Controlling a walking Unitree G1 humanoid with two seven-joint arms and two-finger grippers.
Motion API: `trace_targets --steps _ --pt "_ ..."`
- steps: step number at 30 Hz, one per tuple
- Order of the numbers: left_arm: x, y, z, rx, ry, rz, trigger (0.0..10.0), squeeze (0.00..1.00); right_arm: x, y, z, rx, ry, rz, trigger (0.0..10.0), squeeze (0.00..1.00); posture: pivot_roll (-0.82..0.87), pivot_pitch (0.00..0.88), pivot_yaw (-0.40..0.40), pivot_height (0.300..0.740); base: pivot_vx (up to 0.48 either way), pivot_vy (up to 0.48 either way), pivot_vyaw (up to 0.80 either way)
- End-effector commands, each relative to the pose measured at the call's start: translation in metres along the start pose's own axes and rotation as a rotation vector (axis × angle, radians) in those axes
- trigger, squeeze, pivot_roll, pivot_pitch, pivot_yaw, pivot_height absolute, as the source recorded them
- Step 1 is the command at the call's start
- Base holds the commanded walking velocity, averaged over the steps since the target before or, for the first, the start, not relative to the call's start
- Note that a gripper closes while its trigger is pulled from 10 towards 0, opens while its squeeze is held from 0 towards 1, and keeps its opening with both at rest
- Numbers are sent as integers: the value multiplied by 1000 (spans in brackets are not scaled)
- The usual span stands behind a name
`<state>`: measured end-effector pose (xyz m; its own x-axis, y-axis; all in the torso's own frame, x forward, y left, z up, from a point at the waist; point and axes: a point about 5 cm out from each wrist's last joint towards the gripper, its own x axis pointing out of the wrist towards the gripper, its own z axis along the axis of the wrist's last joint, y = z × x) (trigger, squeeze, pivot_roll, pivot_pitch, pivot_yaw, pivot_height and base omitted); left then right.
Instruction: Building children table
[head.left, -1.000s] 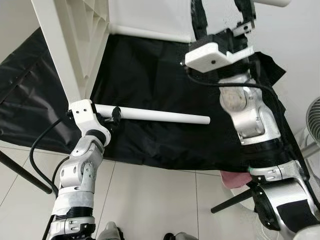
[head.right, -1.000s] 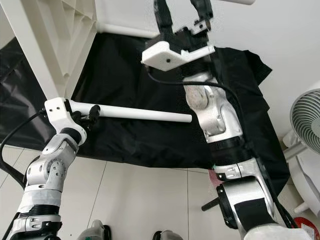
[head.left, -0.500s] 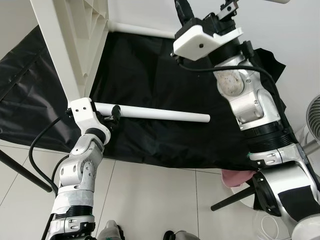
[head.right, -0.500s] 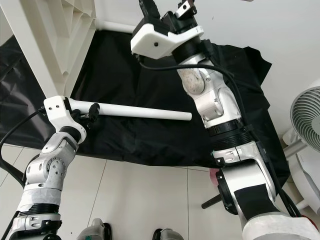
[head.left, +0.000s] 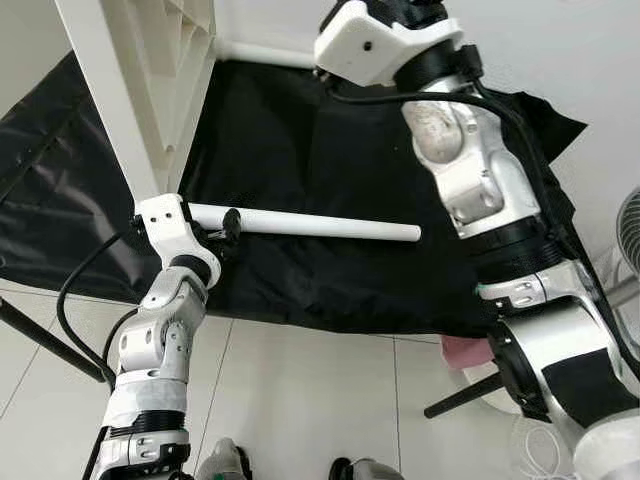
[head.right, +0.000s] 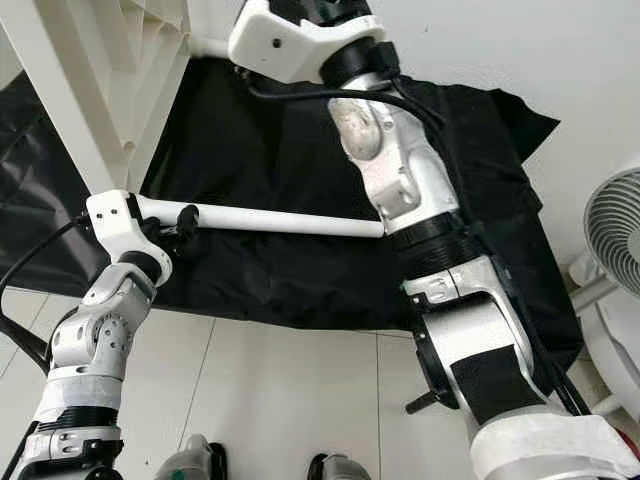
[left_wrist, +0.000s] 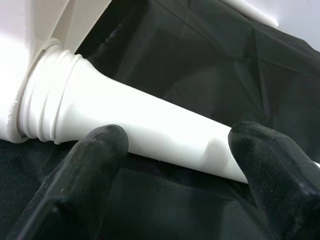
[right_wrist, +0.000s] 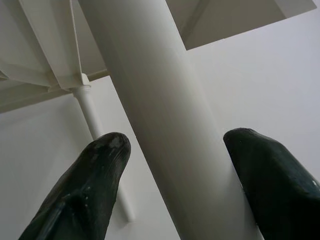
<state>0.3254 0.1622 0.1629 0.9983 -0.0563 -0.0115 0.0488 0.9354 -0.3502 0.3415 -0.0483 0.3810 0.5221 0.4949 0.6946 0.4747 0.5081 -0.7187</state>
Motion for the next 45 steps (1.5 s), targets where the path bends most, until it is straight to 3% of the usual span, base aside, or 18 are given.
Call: trace_targets --steps 1,4,8,9,10,11,12,22,26,31,33,41,42,44,45 --pt "2 -7 -10 -10 54 -24 10000 0 5 2 3 -4 -2 27 10000 0 22 148 -29 740 0 0 0" --pt "2 -9 -10 -14 57 -27 10000 0 17 1 6 5 9 47 10000 0 20 146 -30 740 0 0 0" --pt "2 -9 -10 -15 57 -28 10000 0 20 0 8 -16 4 57 10000 0 20 146 -29 740 0 0 0" --pt "3 -10 -10 -18 56 -28 10000 0 24 1 9 -52 6 86 5882 0 20 146 -28 740 0 0 0" --pt "3 -10 -10 -18 56 -28 10000 0 24 1 9 -52 6 86 5882 0 20 146 -28 740 0 0 0" --pt "3 -10 -10 -20 56 -28 10000 0 27 3 9 -73 15 124 2353 0 20 146 -29 740 0 0 0" --pt "4 -11 -9 -23 54 -28 10000 0 29 5 10 -107 19 158 0 0 22 147 -29 740 0 0 0" --pt "4 -12 -10 -40 55 -24 10000 0 28 7 8 -165 45 221 0 0 14 153 -28 740 0 0 0" --pt "6 -18 -16 -114 77 -14 10000 0 25 -9 6 -159 43 191 0 0 7 154 -27 740 0 0 0" --pt "7 -19 -17 -108 81 -9 10000 0 24 -20 3 -142 66 151 0 0 2 153 -28 740 0 0 0" --pt "10 -17 -17 -111 86 11 10000 0 22 -36 -3 -108 120 82 0 0 -8 151 -28 740 0 0 0" --pt "11 -17 -17 -112 88 17 10000 0 20 -42 -6 -93 146 55 0 0 -8 151 -28 740 0 0 0" --pt "12 -17 -13 -104 87 33 10000 0 17 -55 -18 -74 208 1 0 0 -20 150 -17 740 0 0 0" --pt "12 -17 -13 -104 87 33 10000 0 17 -55 -18 -74 208 1 0 0 -20 150 -17 740 0 0 0" --pt "12 -16 -9 -92 83 57 10000 0 13 -67 -29 -42 266 -46 0 0 -18 148 -15 740 0 0 0"
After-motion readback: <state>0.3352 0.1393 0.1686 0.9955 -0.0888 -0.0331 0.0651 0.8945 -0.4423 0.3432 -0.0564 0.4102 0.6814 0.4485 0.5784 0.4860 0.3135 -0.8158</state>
